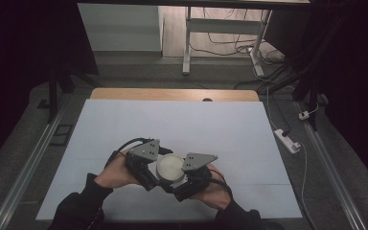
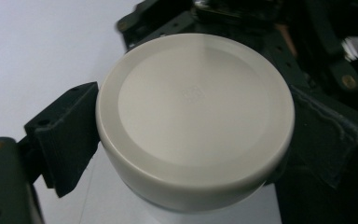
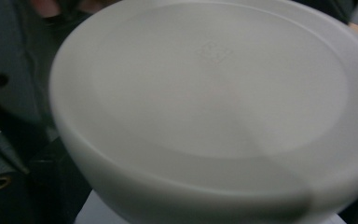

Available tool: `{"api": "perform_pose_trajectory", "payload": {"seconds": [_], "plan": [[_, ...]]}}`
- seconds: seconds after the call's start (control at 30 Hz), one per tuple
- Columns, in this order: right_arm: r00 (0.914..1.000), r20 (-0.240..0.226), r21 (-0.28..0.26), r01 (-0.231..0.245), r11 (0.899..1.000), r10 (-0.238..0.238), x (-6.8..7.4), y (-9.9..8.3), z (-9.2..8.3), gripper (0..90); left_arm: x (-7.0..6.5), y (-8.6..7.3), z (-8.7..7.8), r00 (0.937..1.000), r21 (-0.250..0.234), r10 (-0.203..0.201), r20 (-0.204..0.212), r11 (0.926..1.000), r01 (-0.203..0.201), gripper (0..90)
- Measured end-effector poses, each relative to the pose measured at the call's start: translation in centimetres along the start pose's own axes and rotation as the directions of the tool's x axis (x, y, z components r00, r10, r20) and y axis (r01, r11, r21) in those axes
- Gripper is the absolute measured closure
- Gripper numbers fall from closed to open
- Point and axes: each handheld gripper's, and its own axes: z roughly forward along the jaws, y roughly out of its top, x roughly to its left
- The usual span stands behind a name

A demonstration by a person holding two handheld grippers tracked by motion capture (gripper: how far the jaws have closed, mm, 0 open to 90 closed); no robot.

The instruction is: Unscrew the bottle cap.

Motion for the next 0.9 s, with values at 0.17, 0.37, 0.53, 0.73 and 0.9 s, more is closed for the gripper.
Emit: {"api": "perform_pose_trajectory", "payload": {"seconds": [0.17,0.37,0.53,0.73,0.9], "plan": [[0.9933,0.110,0.022,-0.038,0.999,0.035,-0.5,-0.2,0.1,6.2,-0.3,0.7,1.1,0.9868,0.014,-0.108,-0.121,0.9938,0.111,8.2],[0.9819,0.176,0.029,-0.077,0.997,0.070,-1.0,-0.5,0.2,6.2,-0.6,1.1,2.0,0.9637,0.010,-0.174,-0.202,0.9836,0.180,8.3],[0.9795,0.186,0.026,-0.082,0.996,0.076,-1.0,-0.5,0.2,6.2,-0.7,1.2,1.6,0.9608,-0.026,-0.182,-0.209,0.9833,0.180,8.3],[0.9797,0.183,0.034,-0.090,0.995,0.082,-1.0,-0.6,0.3,6.2,-1.0,1.6,0.9,0.9607,-0.033,-0.173,-0.217,0.9849,0.170,8.3],[0.9810,0.179,0.032,-0.081,0.996,0.074,-0.9,-0.6,0.4,6.2,-0.8,1.5,0.6,0.9576,-0.036,-0.180,-0.225,0.9837,0.176,8.3]]}}
